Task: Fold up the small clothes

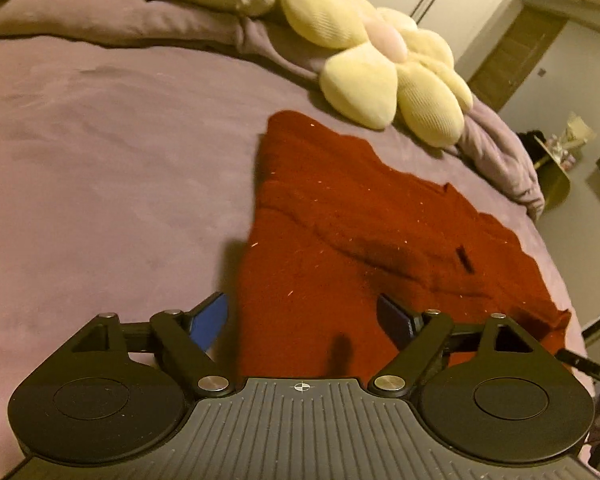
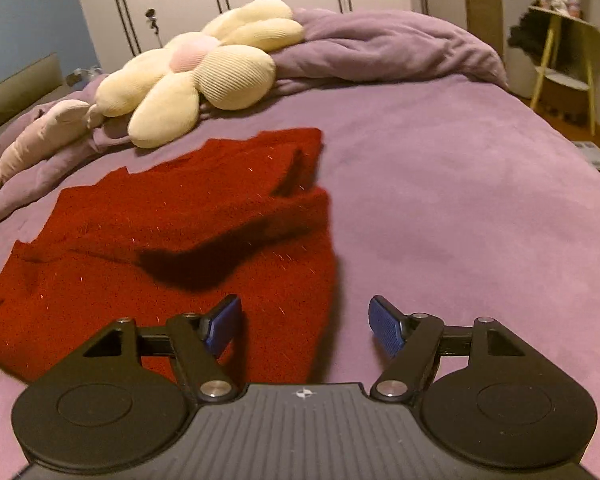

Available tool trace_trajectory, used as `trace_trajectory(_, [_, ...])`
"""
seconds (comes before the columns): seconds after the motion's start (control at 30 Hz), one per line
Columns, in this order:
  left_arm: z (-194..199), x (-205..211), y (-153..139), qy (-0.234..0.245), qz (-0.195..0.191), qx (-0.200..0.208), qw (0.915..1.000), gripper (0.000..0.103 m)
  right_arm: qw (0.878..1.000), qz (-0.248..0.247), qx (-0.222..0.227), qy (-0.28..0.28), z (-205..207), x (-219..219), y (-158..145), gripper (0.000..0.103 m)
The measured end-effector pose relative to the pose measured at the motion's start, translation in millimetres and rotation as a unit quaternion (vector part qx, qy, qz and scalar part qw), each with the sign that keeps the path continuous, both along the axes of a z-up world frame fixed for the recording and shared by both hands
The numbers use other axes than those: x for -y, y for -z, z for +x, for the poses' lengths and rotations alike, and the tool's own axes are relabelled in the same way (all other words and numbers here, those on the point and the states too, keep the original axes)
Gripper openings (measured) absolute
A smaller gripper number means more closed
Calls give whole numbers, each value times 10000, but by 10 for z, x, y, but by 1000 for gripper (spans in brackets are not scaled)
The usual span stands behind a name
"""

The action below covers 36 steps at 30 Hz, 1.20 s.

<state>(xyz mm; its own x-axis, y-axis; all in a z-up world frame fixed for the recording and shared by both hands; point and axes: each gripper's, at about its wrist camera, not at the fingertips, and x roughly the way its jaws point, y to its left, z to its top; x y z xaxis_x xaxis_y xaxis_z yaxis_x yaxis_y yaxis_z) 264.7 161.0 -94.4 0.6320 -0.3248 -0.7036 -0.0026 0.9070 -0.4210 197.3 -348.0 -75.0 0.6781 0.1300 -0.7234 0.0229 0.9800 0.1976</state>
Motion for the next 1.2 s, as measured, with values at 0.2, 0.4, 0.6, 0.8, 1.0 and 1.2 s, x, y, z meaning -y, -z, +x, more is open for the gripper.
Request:
trace_trajectory(0.2, [206,179,27,185,364,-28,9992,32,9990,-352,106,-254,299,-199,20,37])
trace_trajectory(0.4, [82,120,-127,107,206,241,9994,12,9956,-730,257,-536,227,-372,-95,7])
trace_trajectory(0.6, [-117,4,-927,196,-415,1303,9904,11,9864,-379,1326,-895,-13,-400,-805,7])
trace_trajectory(0.8, [305,8,-1068,-280,-135,1534,9877,12,9836,-80,1778,-287,418,-329,-1059,7])
trace_trajectory(1.0, [762,194,-208,-233,541,267,9979,18,9978,-159,649,25,1056,-324,-383,8])
trace_trajectory(1.2, [747,212,135,-17,537,93,9985,52,9986,-400,352,-45,1140,-370,-94,14])
